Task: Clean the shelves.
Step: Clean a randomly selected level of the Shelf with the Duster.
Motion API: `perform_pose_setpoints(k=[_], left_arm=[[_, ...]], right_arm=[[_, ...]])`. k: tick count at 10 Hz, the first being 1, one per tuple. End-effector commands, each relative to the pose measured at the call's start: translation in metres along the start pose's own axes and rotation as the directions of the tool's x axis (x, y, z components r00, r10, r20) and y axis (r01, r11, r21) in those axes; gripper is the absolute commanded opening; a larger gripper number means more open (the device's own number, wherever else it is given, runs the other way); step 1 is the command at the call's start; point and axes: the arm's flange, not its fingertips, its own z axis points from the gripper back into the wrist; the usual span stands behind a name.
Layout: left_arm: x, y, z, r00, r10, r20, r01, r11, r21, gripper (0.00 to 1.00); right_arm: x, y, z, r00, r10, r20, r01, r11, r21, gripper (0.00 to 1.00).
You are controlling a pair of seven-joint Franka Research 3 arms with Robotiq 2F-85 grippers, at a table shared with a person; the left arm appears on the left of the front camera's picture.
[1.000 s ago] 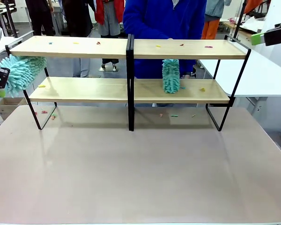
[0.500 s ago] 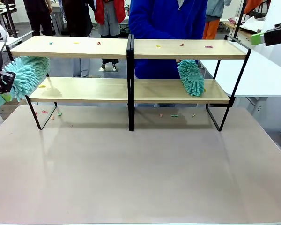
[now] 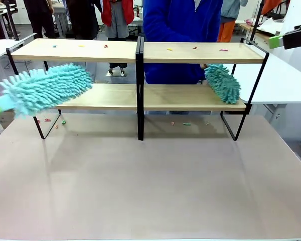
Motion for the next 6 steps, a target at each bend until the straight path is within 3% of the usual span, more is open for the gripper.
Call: perform_pose_setpoints(k=[1,2,3,4,5,6], left_arm=[[-0.035,0.017,0.062,0.988,-0.072,-0.134,0.054,0.989,-0.136,0.12],[-0.06,0.032,0.095,0.98,-0.152,-0.131,0.121,0.968,-0.218,0.12],[-0.082,0.048,0.125,0.969,-0.24,-0.053,0.216,0.937,-0.276,0.12],[-0.101,0.062,0.151,0.957,-0.257,0.135,0.288,0.899,-0.331,0.12],[-0.112,0.071,0.165,0.93,-0.223,0.292,0.312,0.898,-0.309,0.12],[-0.115,0.075,0.171,0.912,-0.158,0.379,0.286,0.907,-0.309,0.12]], right_arm=[[0.0,-0.001,0.0,1.0,-0.005,0.002,0.005,1.0,0.0,1.0],[0.0,-0.001,0.0,1.0,-0.005,0.002,0.005,1.0,0.0,1.0],[0.0,-0.001,0.0,1.0,-0.005,0.002,0.005,1.0,0.0,1.0],[0.0,-0.001,0.0,1.0,-0.005,0.002,0.005,1.0,0.0,1.0],[0.0,-0.001,0.0,1.0,-0.005,0.002,0.005,1.0,0.0,1.0],[0.0,-0.001,0.0,1.0,-0.005,0.002,0.005,1.0,0.0,1.0]])
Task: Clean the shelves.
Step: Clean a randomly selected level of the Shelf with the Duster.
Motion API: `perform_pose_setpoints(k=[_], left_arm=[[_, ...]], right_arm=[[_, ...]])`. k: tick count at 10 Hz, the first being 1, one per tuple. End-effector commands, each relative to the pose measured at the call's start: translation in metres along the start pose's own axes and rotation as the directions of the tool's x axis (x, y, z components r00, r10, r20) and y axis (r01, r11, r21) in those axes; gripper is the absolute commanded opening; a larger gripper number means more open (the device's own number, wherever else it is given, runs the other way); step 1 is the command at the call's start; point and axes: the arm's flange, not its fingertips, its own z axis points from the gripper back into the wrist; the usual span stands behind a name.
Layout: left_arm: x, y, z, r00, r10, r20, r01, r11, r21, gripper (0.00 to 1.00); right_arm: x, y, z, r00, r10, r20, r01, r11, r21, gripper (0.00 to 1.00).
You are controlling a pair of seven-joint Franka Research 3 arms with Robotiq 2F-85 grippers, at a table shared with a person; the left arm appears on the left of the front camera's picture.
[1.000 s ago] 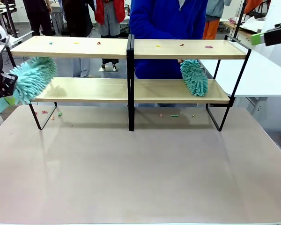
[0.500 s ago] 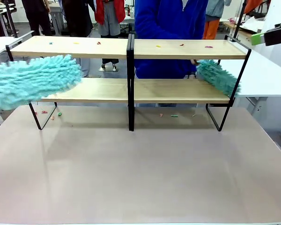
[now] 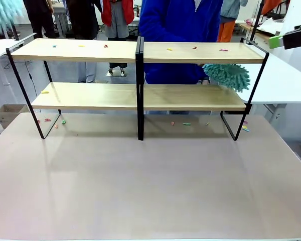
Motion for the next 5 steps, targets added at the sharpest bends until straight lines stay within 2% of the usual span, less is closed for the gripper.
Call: perform_pose_setpoints(k=[1,5], left_arm=[[0.0061,-0.0055,-0.025,0.99,0.006,-0.138,-0.003,1.0,0.017,0.12],[0.0061,-0.0055,-0.025,0.99,0.006,-0.138,-0.003,1.0,0.017,0.12]], right_arm=[[0.0002,-0.0009,-0.0001,1.0,-0.005,0.002,0.005,1.0,0.0,1.0],[0.0002,-0.0009,-0.0001,1.0,-0.005,0.002,0.005,1.0,0.0,1.0]])
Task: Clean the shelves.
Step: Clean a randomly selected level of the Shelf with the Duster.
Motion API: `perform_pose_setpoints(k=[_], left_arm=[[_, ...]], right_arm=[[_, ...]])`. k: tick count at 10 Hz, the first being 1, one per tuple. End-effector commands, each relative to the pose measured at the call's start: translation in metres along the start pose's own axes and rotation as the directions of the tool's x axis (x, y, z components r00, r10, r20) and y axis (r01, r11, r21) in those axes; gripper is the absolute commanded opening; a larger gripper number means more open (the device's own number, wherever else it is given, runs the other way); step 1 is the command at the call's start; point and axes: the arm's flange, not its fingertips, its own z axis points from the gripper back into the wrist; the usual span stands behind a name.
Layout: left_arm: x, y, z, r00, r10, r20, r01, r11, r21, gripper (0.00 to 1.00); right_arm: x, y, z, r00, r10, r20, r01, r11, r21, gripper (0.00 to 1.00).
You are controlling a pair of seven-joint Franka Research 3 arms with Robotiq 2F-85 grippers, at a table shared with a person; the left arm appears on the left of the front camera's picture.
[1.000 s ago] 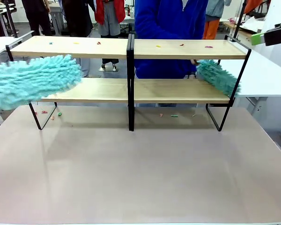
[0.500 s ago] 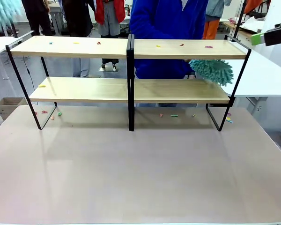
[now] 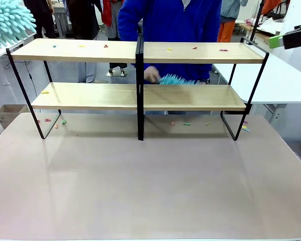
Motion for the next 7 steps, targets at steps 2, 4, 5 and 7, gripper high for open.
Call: perform_pose_setpoints(k=[2,4,5,7], left_arm=[[-0.008,0.001,0.0,1.0,-0.03,-0.007,0.03,1.0,0.008,0.12],[0.014,-0.004,-0.036,0.988,-0.008,-0.152,0.018,0.998,0.065,0.12],[0.028,-0.007,-0.068,0.97,-0.011,-0.244,0.031,0.997,0.076,0.12],[0.055,0.0,-0.125,0.957,0.099,-0.272,-0.032,0.97,0.243,0.12]], right_arm=[[0.0,-0.001,0.0,1.0,-0.005,0.002,0.005,1.0,0.0,1.0],[0.0,-0.001,0.0,1.0,-0.005,0.002,0.005,1.0,0.0,1.0],[0.0,-0.001,0.0,1.0,-0.005,0.002,0.005,1.0,0.0,1.0],[0.0,-0.001,0.0,1.0,-0.005,0.002,0.005,1.0,0.0,1.0]])
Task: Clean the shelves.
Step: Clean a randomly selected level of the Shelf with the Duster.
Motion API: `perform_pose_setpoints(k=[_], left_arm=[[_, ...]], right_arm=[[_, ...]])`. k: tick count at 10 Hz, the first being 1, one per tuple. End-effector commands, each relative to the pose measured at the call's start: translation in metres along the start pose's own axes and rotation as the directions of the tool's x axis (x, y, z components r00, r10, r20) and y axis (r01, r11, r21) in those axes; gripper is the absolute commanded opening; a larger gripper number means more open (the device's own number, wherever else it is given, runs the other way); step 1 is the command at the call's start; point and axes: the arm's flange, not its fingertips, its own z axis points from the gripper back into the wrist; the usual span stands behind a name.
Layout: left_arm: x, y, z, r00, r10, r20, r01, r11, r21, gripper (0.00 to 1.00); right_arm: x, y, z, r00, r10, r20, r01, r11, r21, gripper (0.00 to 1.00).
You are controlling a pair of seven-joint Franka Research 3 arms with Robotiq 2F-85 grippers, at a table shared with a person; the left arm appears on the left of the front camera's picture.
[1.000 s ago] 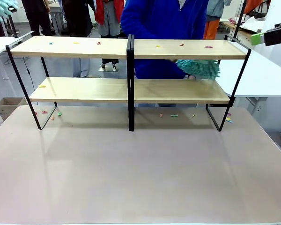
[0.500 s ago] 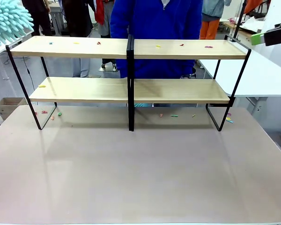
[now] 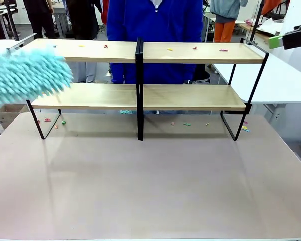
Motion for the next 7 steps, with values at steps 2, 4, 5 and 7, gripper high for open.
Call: perform_pose_setpoints(k=[2,4,5,7], left_arm=[[0.055,-0.004,-0.064,0.99,0.131,0.042,-0.138,0.954,0.266,0.12],[0.087,0.018,-0.082,0.978,0.182,-0.104,-0.179,0.983,0.046,0.12],[0.068,-0.001,-0.067,0.993,0.111,0.046,-0.119,0.964,0.24,0.12],[0.068,-0.001,-0.067,0.993,0.111,0.046,-0.119,0.964,0.24,0.12]], right_arm=[[0.0,-0.001,0.0,1.0,-0.005,0.002,0.005,1.0,0.0,1.0],[0.0,-0.001,0.0,1.0,-0.005,0.002,0.005,1.0,0.0,1.0],[0.0,-0.001,0.0,1.0,-0.005,0.002,0.005,1.0,0.0,1.0],[0.0,-0.001,0.0,1.0,-0.005,0.002,0.005,1.0,0.0,1.0]])
